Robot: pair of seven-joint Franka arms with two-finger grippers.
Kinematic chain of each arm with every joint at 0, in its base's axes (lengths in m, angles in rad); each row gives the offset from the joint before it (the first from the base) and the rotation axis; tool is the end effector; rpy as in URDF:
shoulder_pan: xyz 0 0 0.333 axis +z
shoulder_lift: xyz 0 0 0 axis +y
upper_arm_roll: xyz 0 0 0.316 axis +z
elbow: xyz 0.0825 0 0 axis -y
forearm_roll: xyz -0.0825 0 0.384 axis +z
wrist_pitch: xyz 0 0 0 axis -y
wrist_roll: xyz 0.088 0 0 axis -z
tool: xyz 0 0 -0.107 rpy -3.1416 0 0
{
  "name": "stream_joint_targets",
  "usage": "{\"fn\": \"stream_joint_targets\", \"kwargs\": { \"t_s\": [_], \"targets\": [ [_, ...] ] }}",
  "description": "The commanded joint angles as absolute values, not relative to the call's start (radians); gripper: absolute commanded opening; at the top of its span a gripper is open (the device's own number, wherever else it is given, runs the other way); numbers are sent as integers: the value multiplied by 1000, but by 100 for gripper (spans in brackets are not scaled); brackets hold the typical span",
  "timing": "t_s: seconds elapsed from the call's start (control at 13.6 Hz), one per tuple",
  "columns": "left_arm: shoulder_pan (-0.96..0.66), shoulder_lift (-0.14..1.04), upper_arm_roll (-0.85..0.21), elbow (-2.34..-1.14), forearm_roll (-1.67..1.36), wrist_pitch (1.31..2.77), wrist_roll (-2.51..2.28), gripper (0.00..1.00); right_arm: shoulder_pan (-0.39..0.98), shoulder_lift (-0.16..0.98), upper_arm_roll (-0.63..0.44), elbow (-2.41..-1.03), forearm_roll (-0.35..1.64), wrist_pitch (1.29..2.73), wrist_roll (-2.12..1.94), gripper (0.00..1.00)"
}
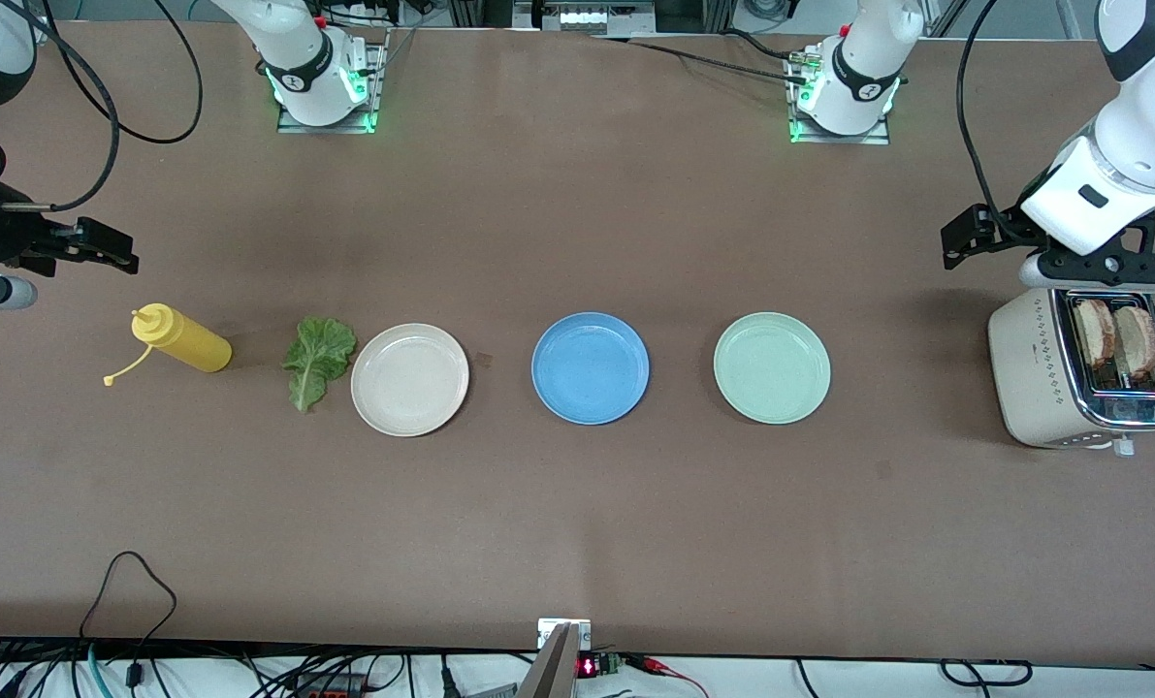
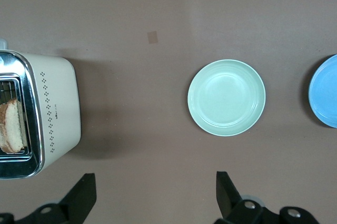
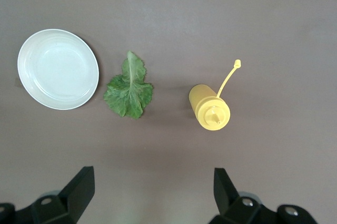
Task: Make sandwich in blue plate with both arms
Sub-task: 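Reach the left gripper into the toaster and grasp a toast slice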
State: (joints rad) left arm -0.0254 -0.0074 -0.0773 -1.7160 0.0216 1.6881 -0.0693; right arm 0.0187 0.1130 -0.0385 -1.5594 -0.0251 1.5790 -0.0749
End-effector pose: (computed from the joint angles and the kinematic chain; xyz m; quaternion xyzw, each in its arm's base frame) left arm 0.5549 -0.0552 0.5698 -0.9997 0.0181 0.0093 0.0118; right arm 0.5855 -0.0131 0.5662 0.9984 0.0282 -0.0473 0.0125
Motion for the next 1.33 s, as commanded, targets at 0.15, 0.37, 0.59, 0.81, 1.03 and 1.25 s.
{"fn": "stream_joint_targets", "kwargs": {
  "t_s": [0.15,0.37,0.59,0.81,1.03,1.25],
  "targets": [
    [-23,2,-78,-1690,34,1666,-52,100,17,118,-35,-1542,-21,1575,-84,100],
    [-21,8,-78,-1689,32,1643,-66,100,15,118,-35,-1542,-21,1575,-86,100],
    [-3,11,-78,-1689,32,1608,-64,100,15,118,-35,-1542,-20,1575,-83,100],
    [-5,78,-86,-1674,31,1522,-64,100,17,121,-35,-1542,-20,1574,-83,100],
    [15,115,-75,-1667,34,1483,-63,100,17,123,-35,-1542,-18,1575,-81,100],
    [66,158,-77,-1669,180,1493,-17,100,21,123,-34,-1542,-18,1575,-81,100]
  ]
}}
